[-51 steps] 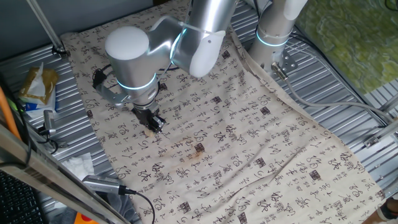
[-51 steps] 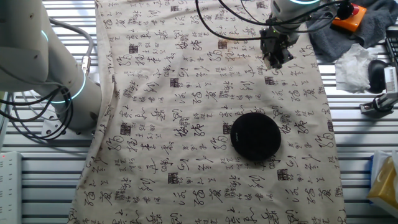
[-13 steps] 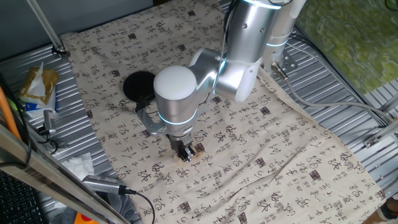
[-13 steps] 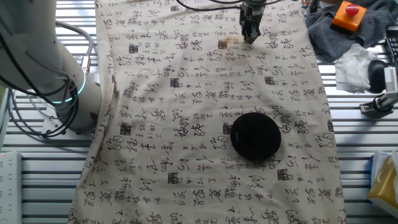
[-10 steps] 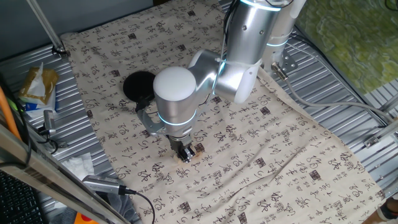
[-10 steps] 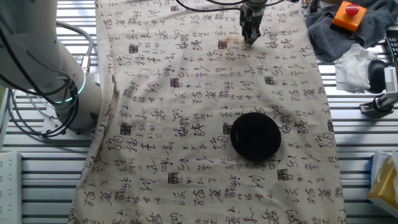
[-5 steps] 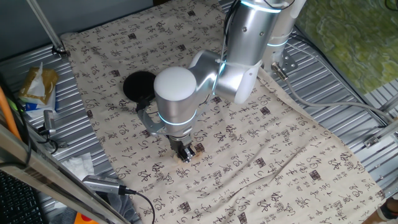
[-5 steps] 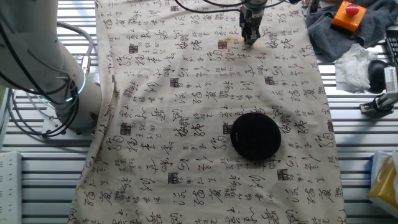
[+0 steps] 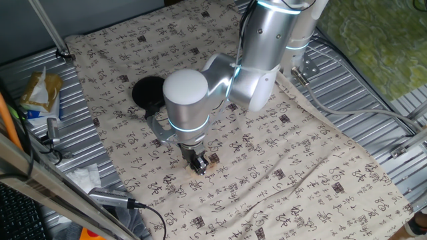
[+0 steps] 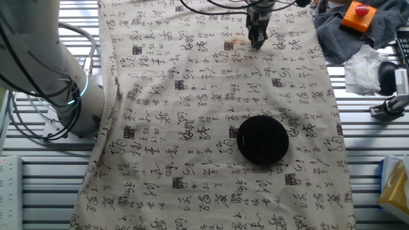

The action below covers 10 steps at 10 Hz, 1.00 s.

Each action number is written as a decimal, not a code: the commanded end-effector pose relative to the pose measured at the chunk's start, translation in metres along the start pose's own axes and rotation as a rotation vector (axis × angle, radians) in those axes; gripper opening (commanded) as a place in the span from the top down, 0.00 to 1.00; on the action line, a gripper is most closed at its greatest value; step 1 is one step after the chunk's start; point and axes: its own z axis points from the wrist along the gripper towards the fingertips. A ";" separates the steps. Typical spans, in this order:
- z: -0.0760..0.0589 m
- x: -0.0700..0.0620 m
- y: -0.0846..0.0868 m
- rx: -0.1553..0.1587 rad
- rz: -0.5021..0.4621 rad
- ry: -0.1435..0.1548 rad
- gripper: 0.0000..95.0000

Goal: Remove the object from the scale

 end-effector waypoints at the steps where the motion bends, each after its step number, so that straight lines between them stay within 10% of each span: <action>1: -0.001 0.000 -0.001 -0.002 0.006 -0.002 0.40; 10: -0.005 0.000 -0.003 -0.002 0.006 -0.001 0.40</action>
